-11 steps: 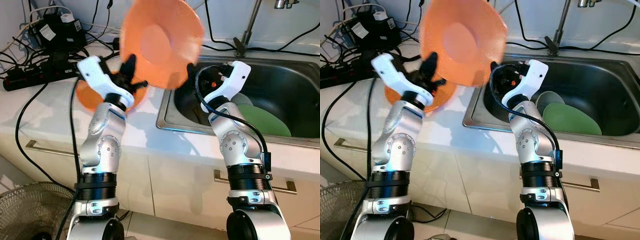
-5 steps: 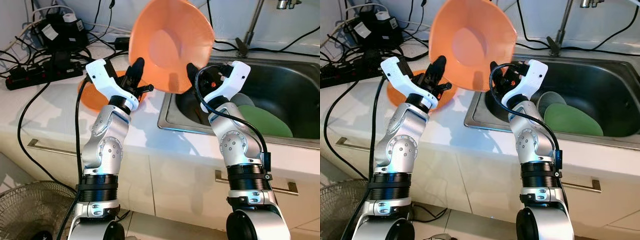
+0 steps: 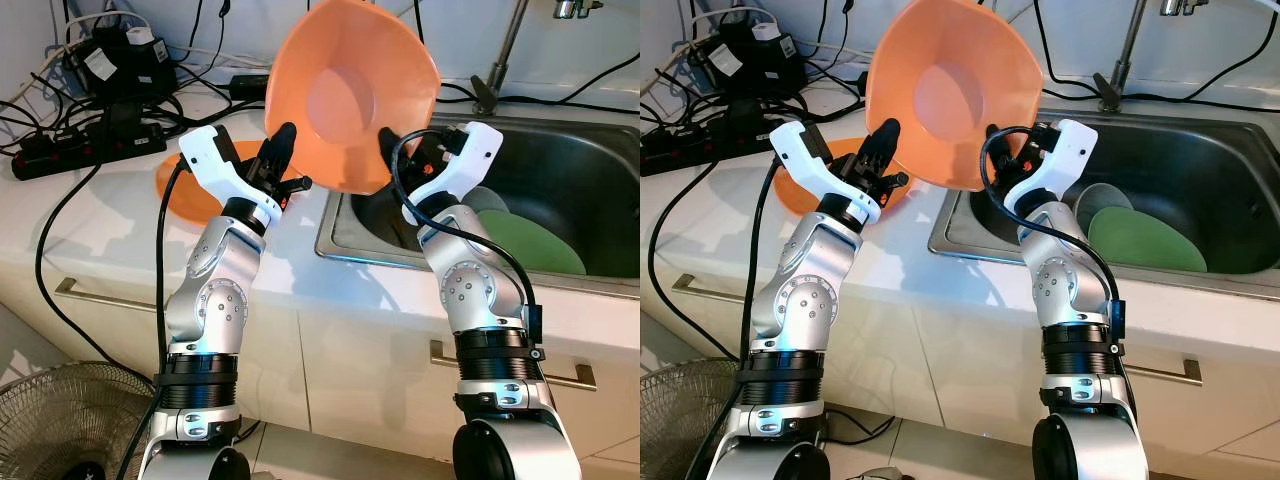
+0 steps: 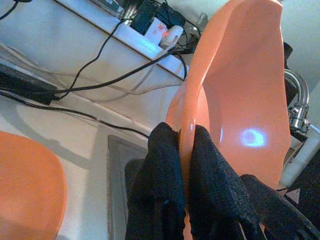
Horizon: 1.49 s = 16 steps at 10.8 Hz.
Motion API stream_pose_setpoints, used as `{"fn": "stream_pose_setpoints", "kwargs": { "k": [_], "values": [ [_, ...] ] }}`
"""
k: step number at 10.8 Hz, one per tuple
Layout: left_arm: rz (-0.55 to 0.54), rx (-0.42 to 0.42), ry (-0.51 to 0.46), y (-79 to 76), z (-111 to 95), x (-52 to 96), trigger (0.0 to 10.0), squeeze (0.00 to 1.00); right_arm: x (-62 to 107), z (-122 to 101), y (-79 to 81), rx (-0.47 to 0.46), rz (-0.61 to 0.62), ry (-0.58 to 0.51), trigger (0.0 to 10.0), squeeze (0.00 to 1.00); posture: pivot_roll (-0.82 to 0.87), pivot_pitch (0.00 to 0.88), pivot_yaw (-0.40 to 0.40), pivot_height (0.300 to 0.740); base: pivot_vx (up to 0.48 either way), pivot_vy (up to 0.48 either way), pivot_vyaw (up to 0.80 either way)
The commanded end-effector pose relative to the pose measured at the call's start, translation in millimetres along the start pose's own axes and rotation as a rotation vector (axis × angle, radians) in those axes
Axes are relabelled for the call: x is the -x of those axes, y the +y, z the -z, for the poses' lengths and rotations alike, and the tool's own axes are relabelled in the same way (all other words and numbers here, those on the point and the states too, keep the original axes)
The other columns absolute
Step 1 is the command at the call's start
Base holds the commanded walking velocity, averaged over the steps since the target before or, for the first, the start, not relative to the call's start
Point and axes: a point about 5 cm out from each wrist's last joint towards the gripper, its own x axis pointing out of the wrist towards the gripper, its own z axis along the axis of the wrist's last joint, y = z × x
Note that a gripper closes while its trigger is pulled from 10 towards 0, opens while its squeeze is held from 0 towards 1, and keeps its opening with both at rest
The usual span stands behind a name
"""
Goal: Kitchen organization
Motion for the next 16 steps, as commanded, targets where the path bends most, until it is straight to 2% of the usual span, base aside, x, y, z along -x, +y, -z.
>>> {"fn": "stream_pose_setpoints", "kwargs": {
  "k": [1, 5, 7, 8, 9, 11, 14, 16],
  "values": [
    [0.043, -0.004, -0.031, -7.4, -8, -1.6, 10.0, 0.0, -0.1, -1, 2.8, -0.008, -0.016, -0.009, 0.0, 0.0, 0.08, 0.0, 0.071, 0.74, 0.0, 0.0, 0.0],
    [0.032, -0.004, -0.024, -4.7, -7, -1.8, 10.0, 0.0, -0.8, -3, 3.8, -0.05, -0.018, -0.022, 0.0, 0.0, 0.08, 0.0, 0.073, 0.74, 0.0, 0.0, 0.0],
    [0.037, -0.01, -0.013, -4.3, -4, -2.0, 10.0, 0.0, -1.1, -4, 2.4, -0.124, -0.012, -0.033, 0.0, 0.0, 0.08, 0.0, 0.076, 0.74, 0.0, 0.0, 0.0],
    [0.038, -0.006, 0.006, -3.2, -1, -1.5, 10.0, 0.12, -1.2, -5, 2.1, -0.175, -0.013, -0.04, 0.0, 0.0, 0.08, 0.0, 0.078, 0.74, 0.0, 0.0, 0.0],
    [0.042, 0.006, 0.027, -3.2, 3, -1.2, 10.0, 1.0, -1.1, -6, 1.7, -0.227, -0.012, -0.05, 0.0, 0.0, 0.08, 0.0, 0.078, 0.74, 0.0, 0.0, 0.0],
    [0.034, -0.038, 0.05, -2.1, 7, -1.0, 10.0, 1.0, -1.4, -8, 2.1, -0.26, -0.014, -0.056, 0.0, 0.0, 0.08, 0.0, 0.077, 0.74, 0.0, 0.0, 0.0],
    [0.05, -0.055, 0.066, -3.6, 10, 0.7, 10.0, 1.0, -1.5, -10, 1.3, -0.265, -0.007, -0.071, 0.0, 0.0, 0.08, 0.0, 0.076, 0.74, 0.0, 0.0, 0.0],
    [0.06, -0.083, 0.082, -4.4, 14, 2.0, 10.0, 1.0, -2.9, -17, -3.9, -0.306, 0.028, -0.101, 0.0, 0.0, 0.08, 0.0, 0.074, 0.74, 0.0, 0.0, 0.0]
  ]
}}
